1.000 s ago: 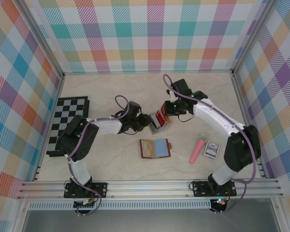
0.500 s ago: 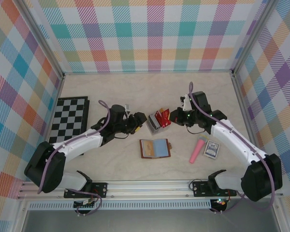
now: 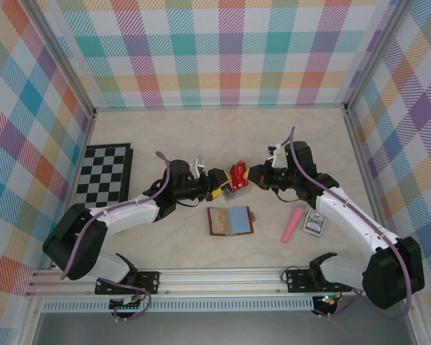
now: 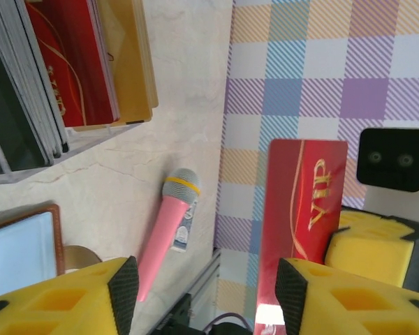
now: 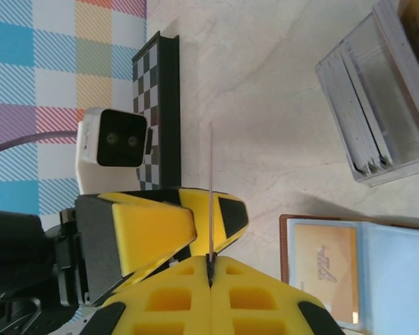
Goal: Put the credit cards into the card holder
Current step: Pass the credit card, then insert the credit card into the card slot.
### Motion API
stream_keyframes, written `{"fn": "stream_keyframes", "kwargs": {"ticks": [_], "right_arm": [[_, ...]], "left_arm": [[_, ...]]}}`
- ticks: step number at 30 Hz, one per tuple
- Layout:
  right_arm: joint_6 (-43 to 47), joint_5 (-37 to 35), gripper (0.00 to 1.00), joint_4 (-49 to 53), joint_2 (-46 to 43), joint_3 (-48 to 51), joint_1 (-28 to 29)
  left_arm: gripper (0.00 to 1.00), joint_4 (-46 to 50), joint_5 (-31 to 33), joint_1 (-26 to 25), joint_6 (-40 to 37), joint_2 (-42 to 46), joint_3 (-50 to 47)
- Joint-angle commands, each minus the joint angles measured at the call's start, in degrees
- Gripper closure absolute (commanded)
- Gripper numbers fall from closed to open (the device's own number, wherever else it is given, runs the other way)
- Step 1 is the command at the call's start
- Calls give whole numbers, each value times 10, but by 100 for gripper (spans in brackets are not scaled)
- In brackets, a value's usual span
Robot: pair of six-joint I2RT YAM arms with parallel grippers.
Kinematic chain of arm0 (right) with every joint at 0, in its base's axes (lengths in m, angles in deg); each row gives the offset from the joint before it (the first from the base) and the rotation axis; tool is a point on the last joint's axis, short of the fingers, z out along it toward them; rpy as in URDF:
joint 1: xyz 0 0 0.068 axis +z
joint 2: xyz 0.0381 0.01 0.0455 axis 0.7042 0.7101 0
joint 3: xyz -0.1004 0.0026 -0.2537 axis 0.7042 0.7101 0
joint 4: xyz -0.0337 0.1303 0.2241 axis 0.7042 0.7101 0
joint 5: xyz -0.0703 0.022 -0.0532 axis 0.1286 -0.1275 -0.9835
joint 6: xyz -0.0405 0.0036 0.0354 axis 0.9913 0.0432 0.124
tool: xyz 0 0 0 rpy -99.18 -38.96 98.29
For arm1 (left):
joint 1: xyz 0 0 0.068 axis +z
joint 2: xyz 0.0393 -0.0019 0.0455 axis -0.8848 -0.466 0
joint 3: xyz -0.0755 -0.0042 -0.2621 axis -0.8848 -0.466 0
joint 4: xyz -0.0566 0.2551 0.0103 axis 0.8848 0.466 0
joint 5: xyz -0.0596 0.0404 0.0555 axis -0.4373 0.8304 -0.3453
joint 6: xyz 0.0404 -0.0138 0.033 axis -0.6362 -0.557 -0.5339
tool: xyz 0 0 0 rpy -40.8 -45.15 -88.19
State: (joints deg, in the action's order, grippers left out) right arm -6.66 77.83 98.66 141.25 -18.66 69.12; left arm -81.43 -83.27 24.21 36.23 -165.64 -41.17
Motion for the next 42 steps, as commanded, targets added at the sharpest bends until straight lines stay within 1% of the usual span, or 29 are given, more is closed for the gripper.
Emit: {"fn": "stream_keyframes", "kwargs": {"ticks": [1, 4, 7, 12, 17, 19, 22, 23, 24, 25, 27, 29, 33, 35, 36, 39, 42], "right_arm": [[-19, 39, 96, -37, -12, 10, 0], [-17, 45, 95, -28, -8, 11, 0], [-22, 60, 95, -41, 0, 17, 0], [-30, 74, 95, -61, 6, 25, 0], [-19, 54, 94, -30, 9, 24, 0], [-10, 43, 93, -9, 10, 23, 0], [5, 29, 90, 18, 14, 22, 0], [12, 24, 88, 27, 14, 22, 0], [20, 16, 82, 41, 16, 22, 1], [28, 6, 79, 57, 18, 22, 1], [59, -17, 75, 97, 27, 16, 6], [82, -38, 71, 127, 39, 13, 17], [113, -97, 68, 175, 75, 2, 67], [118, -141, 68, 193, 94, -5, 95], [121, -150, 67, 196, 105, -8, 106], [121, -156, 67, 187, 138, -12, 124], [120, -168, 67, 189, 170, -20, 127]], "left_arm": [[48, -75, -24, -6, 20, -5, 20], [55, -88, -25, -6, 23, 0, 17], [61, -93, -26, -6, 24, 1, 17], [68, -104, -30, -6, 24, 3, 18], [77, -97, -30, -5, 20, 9, 14], [84, -88, -24, -5, 16, 17, 8], [93, -52, -16, -5, -4, 35, 3], [96, -32, -12, -6, -15, 42, 0], [99, -4, -5, -6, -29, 53, 0], [100, 22, 2, -7, -43, 60, -1], [100, 89, 22, -9, -73, 77, -5], [100, 126, 40, -13, -88, 89, -17], [100, 198, 86, -41, -120, 90, -31], [100, 205, 105, -59, -124, 83, -37], [100, 207, 114, -67, -125, 77, -38], [100, 212, 142, -86, -128, 55, -43], [100, 201, 156, -96, -129, 28, -43]]}}
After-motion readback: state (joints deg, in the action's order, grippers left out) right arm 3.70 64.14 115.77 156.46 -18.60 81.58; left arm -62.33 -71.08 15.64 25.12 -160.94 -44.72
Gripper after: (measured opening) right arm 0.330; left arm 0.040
